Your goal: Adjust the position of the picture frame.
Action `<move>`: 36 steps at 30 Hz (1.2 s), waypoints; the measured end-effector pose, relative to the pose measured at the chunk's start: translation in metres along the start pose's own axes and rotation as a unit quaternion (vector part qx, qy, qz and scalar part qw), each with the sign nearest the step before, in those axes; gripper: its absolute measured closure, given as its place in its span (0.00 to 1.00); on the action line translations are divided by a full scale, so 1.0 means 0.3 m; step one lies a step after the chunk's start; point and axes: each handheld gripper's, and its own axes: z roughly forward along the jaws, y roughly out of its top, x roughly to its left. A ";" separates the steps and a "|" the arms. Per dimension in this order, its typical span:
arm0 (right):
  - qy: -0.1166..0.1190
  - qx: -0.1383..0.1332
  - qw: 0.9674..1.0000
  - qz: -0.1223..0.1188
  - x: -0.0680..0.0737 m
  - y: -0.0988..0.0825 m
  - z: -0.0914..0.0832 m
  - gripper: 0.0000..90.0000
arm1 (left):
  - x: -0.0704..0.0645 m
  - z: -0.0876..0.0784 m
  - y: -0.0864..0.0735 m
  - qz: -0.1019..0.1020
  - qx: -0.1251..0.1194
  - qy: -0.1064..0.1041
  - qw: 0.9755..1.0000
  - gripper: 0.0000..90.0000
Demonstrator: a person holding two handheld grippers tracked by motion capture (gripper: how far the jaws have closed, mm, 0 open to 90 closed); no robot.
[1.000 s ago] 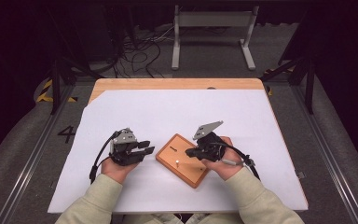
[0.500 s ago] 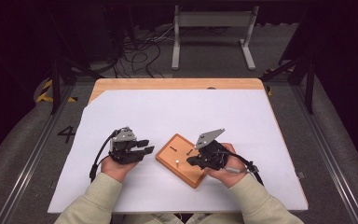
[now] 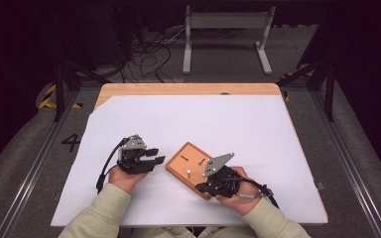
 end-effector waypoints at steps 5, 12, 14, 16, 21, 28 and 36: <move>0.008 0.017 1.000 -0.008 0.021 -0.008 0.033 1.00 | 0.000 -0.001 0.001 -0.003 0.000 0.002 1.000 0.59; 0.008 0.043 0.999 -0.010 0.030 -0.023 0.068 1.00 | 0.001 -0.001 0.001 -0.009 -0.002 0.003 1.000 0.58; 0.003 0.043 0.999 -0.011 0.032 -0.022 0.068 1.00 | 0.001 -0.002 0.001 -0.008 -0.002 0.004 1.000 0.58; -0.022 0.049 0.998 -0.016 0.030 -0.021 0.065 1.00 | 0.002 -0.004 0.001 -0.006 -0.002 0.005 1.000 0.58; -0.052 0.051 0.997 0.007 -0.030 -0.052 0.044 1.00 | 0.003 -0.004 0.001 -0.007 -0.002 0.006 1.000 0.57; -0.078 0.049 0.995 0.025 -0.088 -0.087 0.005 1.00 | 0.000 -0.002 0.001 -0.010 -0.001 0.006 1.000 0.57; -0.105 0.040 0.992 0.055 -0.148 -0.123 -0.034 1.00 | 0.000 0.000 0.001 -0.007 -0.001 0.004 1.000 0.57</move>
